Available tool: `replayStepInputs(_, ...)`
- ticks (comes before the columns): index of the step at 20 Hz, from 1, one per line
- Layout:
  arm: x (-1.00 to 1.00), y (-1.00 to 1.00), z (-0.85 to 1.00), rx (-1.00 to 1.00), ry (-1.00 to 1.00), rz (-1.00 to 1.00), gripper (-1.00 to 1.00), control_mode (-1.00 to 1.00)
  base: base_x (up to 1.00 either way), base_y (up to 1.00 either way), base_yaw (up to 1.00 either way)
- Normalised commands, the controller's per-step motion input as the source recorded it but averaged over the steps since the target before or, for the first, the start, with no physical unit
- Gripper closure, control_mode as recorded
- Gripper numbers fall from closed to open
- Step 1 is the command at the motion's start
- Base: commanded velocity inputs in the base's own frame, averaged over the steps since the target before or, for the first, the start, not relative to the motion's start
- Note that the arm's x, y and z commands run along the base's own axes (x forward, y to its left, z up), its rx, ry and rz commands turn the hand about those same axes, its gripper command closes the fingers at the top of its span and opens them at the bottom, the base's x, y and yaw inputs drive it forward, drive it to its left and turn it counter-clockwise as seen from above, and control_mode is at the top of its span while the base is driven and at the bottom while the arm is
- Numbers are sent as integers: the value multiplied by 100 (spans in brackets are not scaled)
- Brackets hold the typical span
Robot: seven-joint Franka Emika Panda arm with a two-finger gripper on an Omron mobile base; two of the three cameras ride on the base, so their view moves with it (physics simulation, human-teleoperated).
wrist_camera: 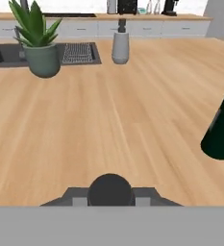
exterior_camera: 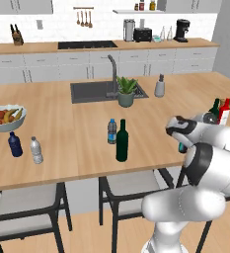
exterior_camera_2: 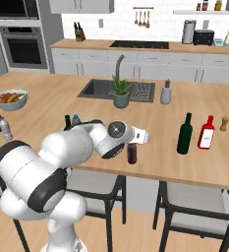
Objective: Move the plastic bottles in the middle to the plastics group, and the glass bottles in the middle to the glass group.
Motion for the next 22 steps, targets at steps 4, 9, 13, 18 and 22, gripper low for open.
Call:
replayStepInputs(4, -22, -100, 12, 0, 10, -14, 100, -100, 0, 0, 0)
replayStepInputs(9, -10, -97, 1, 0, 2, -6, 100, -100, 0, 0, 0)
replayStepInputs(13, -6, -96, 0, 0, 0, 0, 100, -100, 0, 0, 0)
replayStepInputs(18, -15, -86, -1, 0, 0, 0, 100, -100, 0, 0, 0)
replayStepInputs(22, -1, -74, 0, 0, 0, -13, 100, -100, 0, 0, 0)
